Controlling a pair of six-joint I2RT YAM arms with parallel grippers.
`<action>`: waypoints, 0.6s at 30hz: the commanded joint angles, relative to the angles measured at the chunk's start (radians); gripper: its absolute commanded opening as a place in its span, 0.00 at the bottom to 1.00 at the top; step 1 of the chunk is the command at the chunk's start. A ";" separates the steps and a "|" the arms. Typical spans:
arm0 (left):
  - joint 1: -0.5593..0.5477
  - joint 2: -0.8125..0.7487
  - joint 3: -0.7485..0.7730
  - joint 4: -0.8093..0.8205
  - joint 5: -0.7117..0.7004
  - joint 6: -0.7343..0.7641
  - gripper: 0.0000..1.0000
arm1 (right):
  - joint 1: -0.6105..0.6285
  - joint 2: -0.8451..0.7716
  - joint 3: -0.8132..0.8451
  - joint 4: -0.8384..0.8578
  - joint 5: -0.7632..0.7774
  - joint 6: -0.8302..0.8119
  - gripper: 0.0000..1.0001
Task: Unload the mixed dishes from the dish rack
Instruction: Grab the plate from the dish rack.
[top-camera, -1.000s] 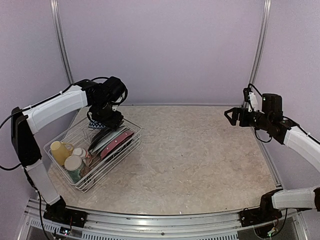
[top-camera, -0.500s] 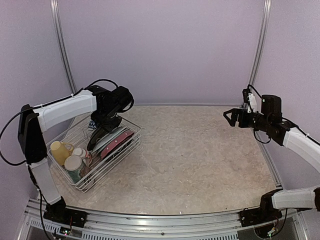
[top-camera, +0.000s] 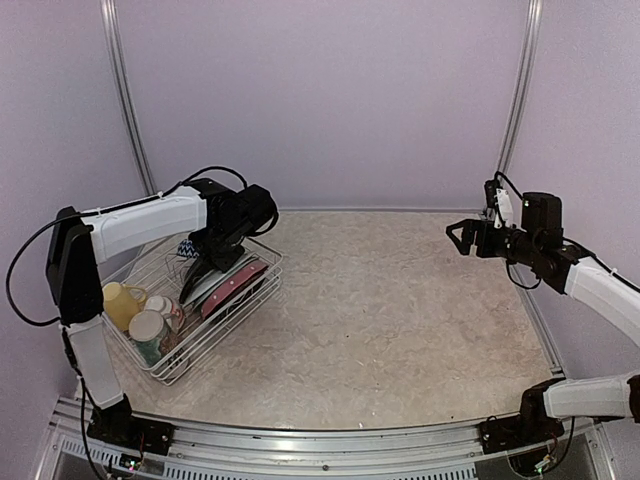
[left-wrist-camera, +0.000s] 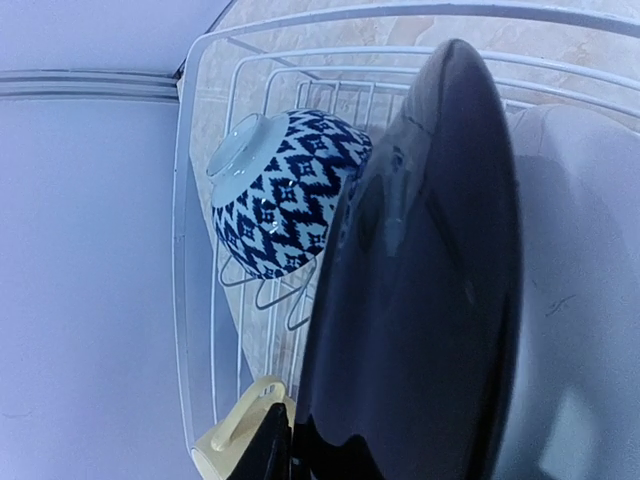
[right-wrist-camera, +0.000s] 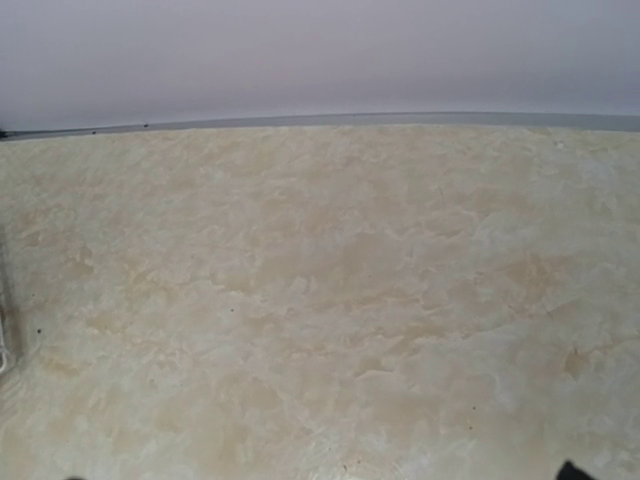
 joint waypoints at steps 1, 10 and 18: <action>-0.003 0.015 0.020 -0.030 -0.028 -0.028 0.18 | 0.009 -0.007 -0.018 0.025 -0.011 0.012 1.00; -0.038 0.047 0.048 -0.094 -0.132 -0.051 0.07 | 0.012 0.003 -0.015 0.040 -0.016 0.016 1.00; -0.056 0.083 0.113 -0.232 -0.270 -0.169 0.00 | 0.013 0.006 -0.026 0.052 -0.018 0.023 1.00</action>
